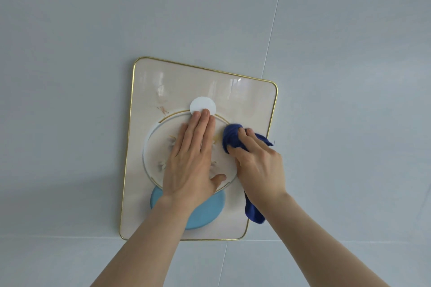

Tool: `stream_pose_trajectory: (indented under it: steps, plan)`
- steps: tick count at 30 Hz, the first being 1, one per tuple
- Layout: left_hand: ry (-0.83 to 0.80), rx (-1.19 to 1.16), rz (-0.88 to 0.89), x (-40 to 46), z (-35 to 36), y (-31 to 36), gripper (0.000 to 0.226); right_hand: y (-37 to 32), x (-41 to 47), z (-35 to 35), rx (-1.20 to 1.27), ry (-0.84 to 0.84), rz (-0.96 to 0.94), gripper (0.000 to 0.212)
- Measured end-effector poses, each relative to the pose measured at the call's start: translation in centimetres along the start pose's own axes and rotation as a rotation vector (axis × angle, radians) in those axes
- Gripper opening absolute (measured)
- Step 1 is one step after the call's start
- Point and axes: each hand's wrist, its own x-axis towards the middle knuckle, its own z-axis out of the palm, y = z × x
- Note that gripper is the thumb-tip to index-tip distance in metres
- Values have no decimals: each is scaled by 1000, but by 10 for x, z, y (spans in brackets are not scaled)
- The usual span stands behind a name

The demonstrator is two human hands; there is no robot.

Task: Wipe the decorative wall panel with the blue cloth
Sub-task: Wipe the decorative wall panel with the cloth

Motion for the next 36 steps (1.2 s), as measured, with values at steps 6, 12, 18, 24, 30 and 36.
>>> stream_pose_trajectory:
  steps: [6,12,18,24,30,36]
  plan:
    - [-52,-40,66,-4,-18,-3,120,-11,-19,-21,186,-207,302,29]
    - [115,-130,-60,-29,-28,-27,102,-13,12,-45,708,-32,737,23]
    - [171,-182,-291,-30,-34,-76,120,-54,55,-39,713,227,472,24]
    - [96,-201,-320,-23,-26,-101,142,-80,82,-5,526,262,83,39]
    - [104,-235,-290,-21,-10,-113,147,-83,75,33,357,249,-176,33]
    - [142,-268,-266,-23,-1,-121,145,-86,81,50,281,275,-254,34]
